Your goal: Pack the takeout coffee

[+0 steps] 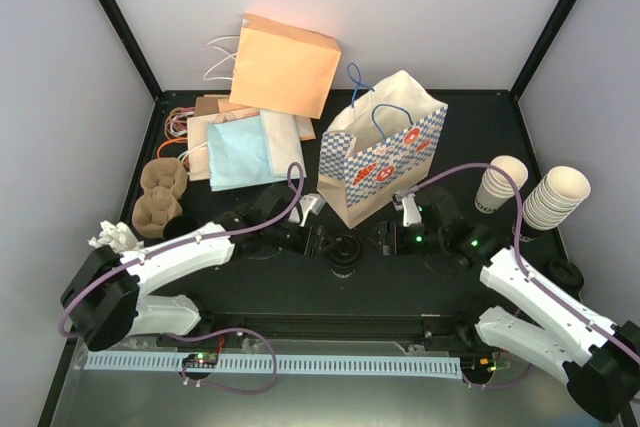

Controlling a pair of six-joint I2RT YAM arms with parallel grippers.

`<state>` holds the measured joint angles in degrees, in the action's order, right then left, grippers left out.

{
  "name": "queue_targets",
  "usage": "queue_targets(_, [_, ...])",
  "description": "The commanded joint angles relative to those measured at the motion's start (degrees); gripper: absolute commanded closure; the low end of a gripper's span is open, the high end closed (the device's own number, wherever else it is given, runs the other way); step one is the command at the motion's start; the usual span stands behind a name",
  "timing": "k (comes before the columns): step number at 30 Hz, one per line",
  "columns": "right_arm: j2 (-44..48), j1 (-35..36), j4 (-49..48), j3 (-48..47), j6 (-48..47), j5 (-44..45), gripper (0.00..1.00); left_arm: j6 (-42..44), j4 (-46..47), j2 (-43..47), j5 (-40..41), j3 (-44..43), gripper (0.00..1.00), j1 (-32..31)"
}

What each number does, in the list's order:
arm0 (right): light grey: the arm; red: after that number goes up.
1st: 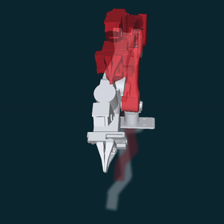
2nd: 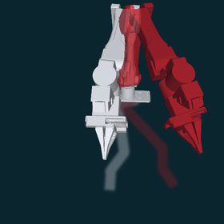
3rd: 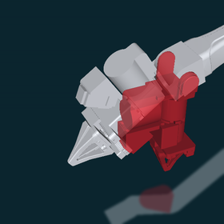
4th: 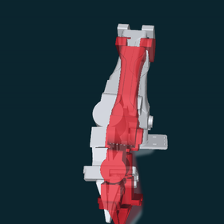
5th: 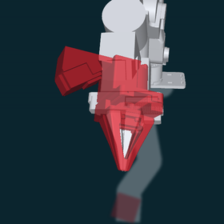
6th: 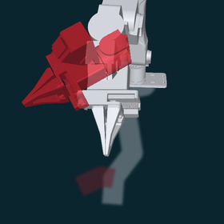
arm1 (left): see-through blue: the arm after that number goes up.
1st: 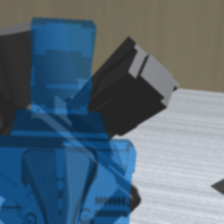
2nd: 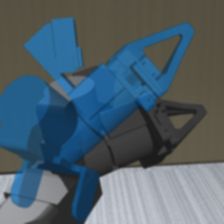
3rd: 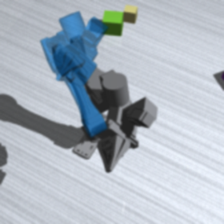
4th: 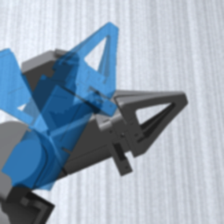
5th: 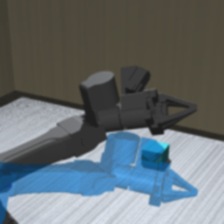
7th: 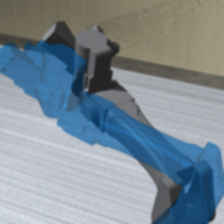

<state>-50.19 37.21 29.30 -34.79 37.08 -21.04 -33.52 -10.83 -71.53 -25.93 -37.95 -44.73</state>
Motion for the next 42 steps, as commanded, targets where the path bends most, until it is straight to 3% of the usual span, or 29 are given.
queue_targets(1, [-1.91, -0.01, 9.58, -5.93, -10.89, 2.80, 0.32, 2.23, -7.67, -0.67, 3.68, -4.86, 0.44, -0.19])
queue_targets(10, [-5.43, 3.21, 13.33, -12.87, -16.12, 4.97, 0.12, 2.93, -12.49, 5.15, 4.19, -10.03, 0.38, 1.30])
queue_targets(17, [-15.47, 16.87, 22.61, -23.41, -14.71, 22.14, 0.10, 7.91, -20.36, 15.64, 17.46, -11.85, 0.35, 9.59])
queue_targets(21, [-19.68, 21.39, 24.26, -26.40, -13.40, 25.61, 0.04, 10.28, -22.12, 21.13, 21.60, -11.86, 0.30, 14.29])
queue_targets(26, [-23.72, 23.63, 23.48, -28.16, -12.41, 27.01, 0.06, 12.76, -22.99, 24.42, 26.61, -11.77, 0.29, 15.65])
queue_targets(36, [-30.08, 27.11, 24.74, -31.79, -11.51, 30.66, 0.04, 13.55, -21.65, 25.01, 27.15, -10.44, 0.29, 15.57])
queue_targets(42, [-33.18, 28.12, 24.93, -33.59, -11.33, 31.59, 0.15, 13.61, -20.79, 24.51, 26.98, -9.99, 0.29, 15.61])
